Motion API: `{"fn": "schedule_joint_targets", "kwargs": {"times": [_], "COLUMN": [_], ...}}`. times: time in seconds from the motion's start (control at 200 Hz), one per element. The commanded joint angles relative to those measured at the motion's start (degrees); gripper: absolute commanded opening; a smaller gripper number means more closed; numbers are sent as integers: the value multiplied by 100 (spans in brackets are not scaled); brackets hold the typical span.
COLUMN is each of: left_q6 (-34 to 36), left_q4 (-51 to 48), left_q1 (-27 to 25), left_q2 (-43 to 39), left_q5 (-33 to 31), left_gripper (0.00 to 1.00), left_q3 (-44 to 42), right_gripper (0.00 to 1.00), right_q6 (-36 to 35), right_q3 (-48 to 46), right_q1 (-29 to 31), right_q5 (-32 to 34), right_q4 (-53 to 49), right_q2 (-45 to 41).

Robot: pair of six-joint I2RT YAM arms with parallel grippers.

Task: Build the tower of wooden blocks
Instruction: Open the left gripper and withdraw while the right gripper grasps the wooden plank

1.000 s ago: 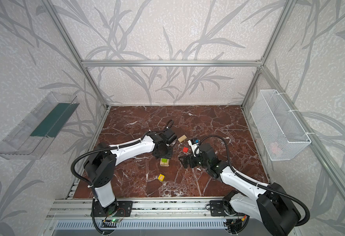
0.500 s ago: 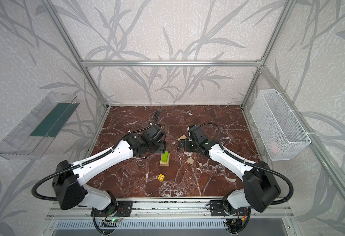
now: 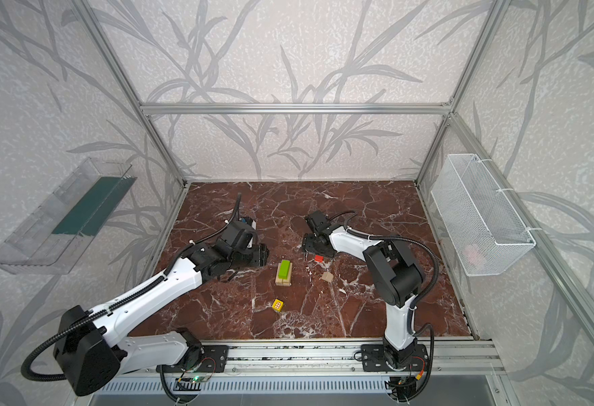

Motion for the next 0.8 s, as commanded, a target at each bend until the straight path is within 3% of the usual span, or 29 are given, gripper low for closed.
{"fn": "schedule_joint_targets", "kwargs": {"times": [0.0,0.38,0.795], "left_q6": [-11,-54,-125], "left_q4": [276,270,309], "left_q1": [94,242,340], "left_q2": [-172,-209,-248], "left_q5": [173,112,71], "left_gripper": [70,71,72], "left_q3": [-162,-215,-308], "right_gripper": [79,72,58], "right_q6": [357,477,-22], "right_q3": [307,1053,2145], "right_q1": [-24,-8,134], "right_q5": [366,645,980], "right_q4": [68,-333,-1190], "right_q2": [155,838,1462]}}
